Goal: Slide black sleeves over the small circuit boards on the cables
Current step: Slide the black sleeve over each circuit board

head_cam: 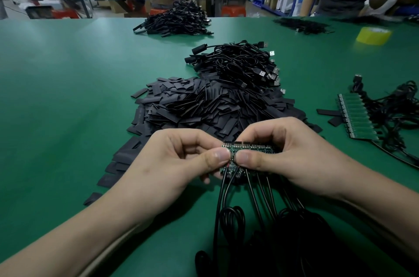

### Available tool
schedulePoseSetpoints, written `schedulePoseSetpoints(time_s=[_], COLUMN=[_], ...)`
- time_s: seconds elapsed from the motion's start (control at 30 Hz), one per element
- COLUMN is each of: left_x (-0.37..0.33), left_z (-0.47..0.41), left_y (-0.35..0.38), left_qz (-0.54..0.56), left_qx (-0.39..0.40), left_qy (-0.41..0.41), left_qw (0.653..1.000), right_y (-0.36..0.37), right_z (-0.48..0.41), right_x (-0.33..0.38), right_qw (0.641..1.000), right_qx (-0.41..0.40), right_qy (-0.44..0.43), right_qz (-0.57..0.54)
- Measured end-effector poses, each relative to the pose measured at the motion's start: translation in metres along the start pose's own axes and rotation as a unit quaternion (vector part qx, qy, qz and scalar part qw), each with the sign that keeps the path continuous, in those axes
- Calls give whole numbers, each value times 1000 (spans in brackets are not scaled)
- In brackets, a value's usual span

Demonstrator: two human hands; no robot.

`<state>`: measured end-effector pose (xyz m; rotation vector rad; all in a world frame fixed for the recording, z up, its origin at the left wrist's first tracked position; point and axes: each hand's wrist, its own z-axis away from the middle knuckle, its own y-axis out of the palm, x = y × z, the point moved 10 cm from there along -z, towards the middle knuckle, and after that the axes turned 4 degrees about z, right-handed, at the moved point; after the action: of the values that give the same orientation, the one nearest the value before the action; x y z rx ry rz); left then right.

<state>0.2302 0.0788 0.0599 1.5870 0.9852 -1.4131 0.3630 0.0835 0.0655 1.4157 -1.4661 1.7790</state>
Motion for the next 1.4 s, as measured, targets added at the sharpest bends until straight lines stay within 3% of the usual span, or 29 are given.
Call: schedulePoseSetpoints(time_s=[0.43, 0.67, 0.8, 0.87, 1.0, 1.07, 1.17, 1.23, 1.4], left_x=[6, -10, -19, -21, -23, -23, -24, -17, -11], left_z=[-1, 0, 0, 1, 2, 3, 5, 3, 0], left_y=[3, -14, -18, -19, -18, -23, -18, -11, -6], left_qz=[68, 52, -25, -59, -81, -153, -398, -485, -535], left_qx=[8, -53, -83, -92, -94, -116, -124, -101, -85], left_qy=[-14, 56, 107, 127, 151, 161, 178, 150, 124], left_qw=[998, 996, 990, 986, 981, 968, 891, 855, 832], right_y=[5, -37, -46, -22, 14, 14, -3, -27, -75], right_z=[-3, 4, 3, 3, 1, 2, 3, 2, -1], right_x=[3, -16, 11, 24, 27, 31, 41, 48, 38], right_qw=[997, 987, 979, 978, 991, 999, 964, 932, 975], right_qx=[36, 77, -29, -26, 5, 9, 38, 62, 52], right_qy=[-20, 79, 3, -35, -44, -51, -56, -72, 21], right_qz=[-71, 119, 204, 204, 123, 3, -259, -351, -215])
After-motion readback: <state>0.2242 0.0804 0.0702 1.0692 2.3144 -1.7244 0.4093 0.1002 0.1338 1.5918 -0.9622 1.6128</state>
